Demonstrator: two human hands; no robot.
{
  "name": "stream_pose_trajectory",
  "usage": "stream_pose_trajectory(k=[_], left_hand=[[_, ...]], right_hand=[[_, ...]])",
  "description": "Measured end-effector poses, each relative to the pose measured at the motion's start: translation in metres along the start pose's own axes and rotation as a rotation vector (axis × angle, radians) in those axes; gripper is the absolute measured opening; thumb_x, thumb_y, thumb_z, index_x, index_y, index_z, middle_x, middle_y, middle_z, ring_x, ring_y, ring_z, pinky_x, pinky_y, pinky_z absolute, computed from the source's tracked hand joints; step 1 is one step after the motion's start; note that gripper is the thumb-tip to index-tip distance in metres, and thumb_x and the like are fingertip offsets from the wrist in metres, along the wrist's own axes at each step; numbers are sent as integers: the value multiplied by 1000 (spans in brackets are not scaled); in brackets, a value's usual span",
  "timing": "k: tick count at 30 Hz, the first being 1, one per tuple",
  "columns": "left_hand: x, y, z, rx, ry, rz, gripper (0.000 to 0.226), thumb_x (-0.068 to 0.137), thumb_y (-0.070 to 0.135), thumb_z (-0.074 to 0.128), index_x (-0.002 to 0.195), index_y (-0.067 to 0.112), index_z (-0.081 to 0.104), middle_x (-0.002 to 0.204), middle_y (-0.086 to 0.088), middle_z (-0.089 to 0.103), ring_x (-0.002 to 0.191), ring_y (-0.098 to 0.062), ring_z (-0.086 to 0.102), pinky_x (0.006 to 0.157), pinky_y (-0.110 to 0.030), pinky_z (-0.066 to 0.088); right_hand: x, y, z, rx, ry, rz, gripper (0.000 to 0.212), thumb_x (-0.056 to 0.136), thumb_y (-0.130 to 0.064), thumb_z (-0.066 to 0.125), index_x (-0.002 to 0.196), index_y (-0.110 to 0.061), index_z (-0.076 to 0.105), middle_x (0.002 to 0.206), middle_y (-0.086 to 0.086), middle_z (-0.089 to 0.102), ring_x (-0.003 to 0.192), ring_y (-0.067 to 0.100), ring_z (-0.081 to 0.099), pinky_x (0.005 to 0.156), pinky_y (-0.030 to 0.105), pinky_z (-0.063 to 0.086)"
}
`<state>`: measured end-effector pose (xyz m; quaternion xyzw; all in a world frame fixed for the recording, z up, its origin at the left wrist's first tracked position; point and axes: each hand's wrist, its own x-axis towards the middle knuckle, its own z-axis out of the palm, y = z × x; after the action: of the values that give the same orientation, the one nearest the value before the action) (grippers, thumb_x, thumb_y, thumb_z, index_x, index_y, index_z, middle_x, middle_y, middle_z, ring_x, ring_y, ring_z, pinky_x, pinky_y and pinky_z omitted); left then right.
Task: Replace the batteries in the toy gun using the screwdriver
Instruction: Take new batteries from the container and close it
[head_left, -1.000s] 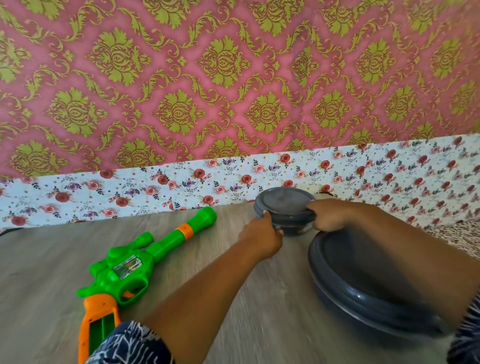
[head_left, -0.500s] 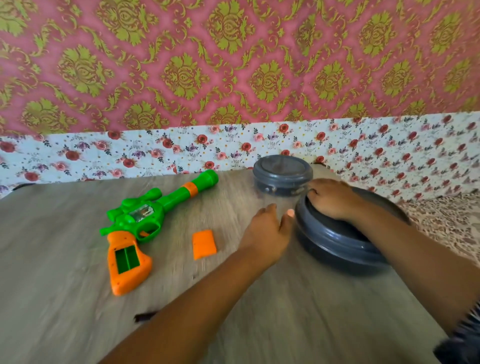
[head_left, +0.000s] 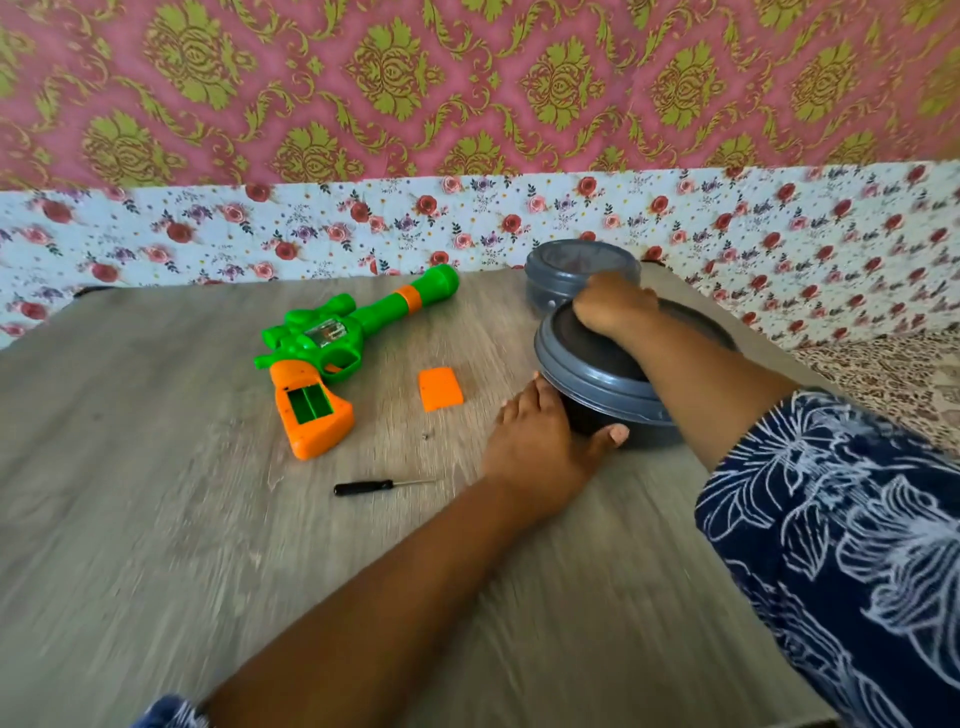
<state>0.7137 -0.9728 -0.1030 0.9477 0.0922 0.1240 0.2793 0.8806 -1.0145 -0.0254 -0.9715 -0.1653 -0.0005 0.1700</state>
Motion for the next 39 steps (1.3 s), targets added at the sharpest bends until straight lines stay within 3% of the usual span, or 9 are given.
stream_pose_trajectory(k=[4, 9, 11, 13, 15, 21, 25, 31, 39], left_hand=[[3, -4, 1, -42, 51, -31, 93, 83, 65, 48, 147, 5, 18, 152, -14, 28, 139, -30, 29, 114, -43, 27], [2, -2, 0, -36, 57, -33, 91, 85, 62, 47, 148, 5, 16, 152, -14, 28, 138, -31, 29, 114, -42, 27], [2, -2, -2, -62, 52, -44, 97, 84, 61, 50, 149, 2, 8, 155, -16, 20, 141, -31, 24, 116, -41, 24], [2, -1, -4, -115, 42, -67, 104, 83, 59, 54, 149, 0, -1, 157, -17, 11, 144, -30, 19, 116, -38, 21], [0, 0, -6, -148, 45, -62, 107, 81, 60, 56, 149, 2, -2, 158, -16, 7, 144, -29, 17, 115, -37, 21], [-1, -1, -9, -201, 60, -60, 116, 71, 51, 73, 149, 4, 1, 154, -14, 21, 140, -30, 29, 111, -41, 33], [0, -2, -10, -227, 64, -87, 126, 70, 47, 76, 147, 3, -14, 157, -15, 12, 142, -30, 24, 113, -39, 30], [1, -2, -11, -259, 68, -100, 133, 65, 40, 82, 146, 3, -17, 157, -14, 16, 141, -29, 27, 111, -36, 31], [4, -3, -13, -268, 81, -137, 132, 65, 36, 83, 147, 4, -15, 155, -12, 24, 140, -28, 29, 109, -36, 31]], right_hand=[[-13, -2, -10, 246, 42, -62, 42, 95, -20, 38, 134, -4, 42, 135, 18, 48, 115, 31, 50, 83, 28, 36], [-75, 24, -36, 177, 0, -278, 41, 98, -41, 31, 103, -9, 57, 107, 16, 60, 105, 33, 56, 80, 36, 41], [-97, 36, -38, -30, -101, -321, 57, 94, -53, 30, 118, -8, 55, 126, 15, 54, 120, 32, 49, 95, 42, 39], [-112, 47, -33, -220, -161, -349, 71, 88, -61, 34, 144, -16, 29, 153, 10, 24, 141, 24, 23, 113, 44, 21], [-120, 56, -28, -245, -151, -411, 80, 84, -60, 43, 148, -22, 14, 158, 7, 7, 145, 20, 8, 117, 43, 10], [-129, 60, -20, -177, -85, -532, 93, 80, -57, 54, 149, -18, 5, 157, 10, 7, 145, 21, 8, 117, 36, 8], [-134, 57, -12, -238, 57, -612, 87, 83, -55, 52, 147, -12, 12, 154, 13, 20, 143, 24, 19, 115, 34, 14], [-136, 56, 13, -366, 310, -654, 64, 85, -55, 34, 120, -6, 56, 124, 17, 60, 115, 35, 57, 95, 48, 44], [-132, 57, 22, -399, 455, -709, 65, 93, -55, 23, 103, -3, 60, 107, 18, 69, 97, 35, 67, 81, 46, 53]])
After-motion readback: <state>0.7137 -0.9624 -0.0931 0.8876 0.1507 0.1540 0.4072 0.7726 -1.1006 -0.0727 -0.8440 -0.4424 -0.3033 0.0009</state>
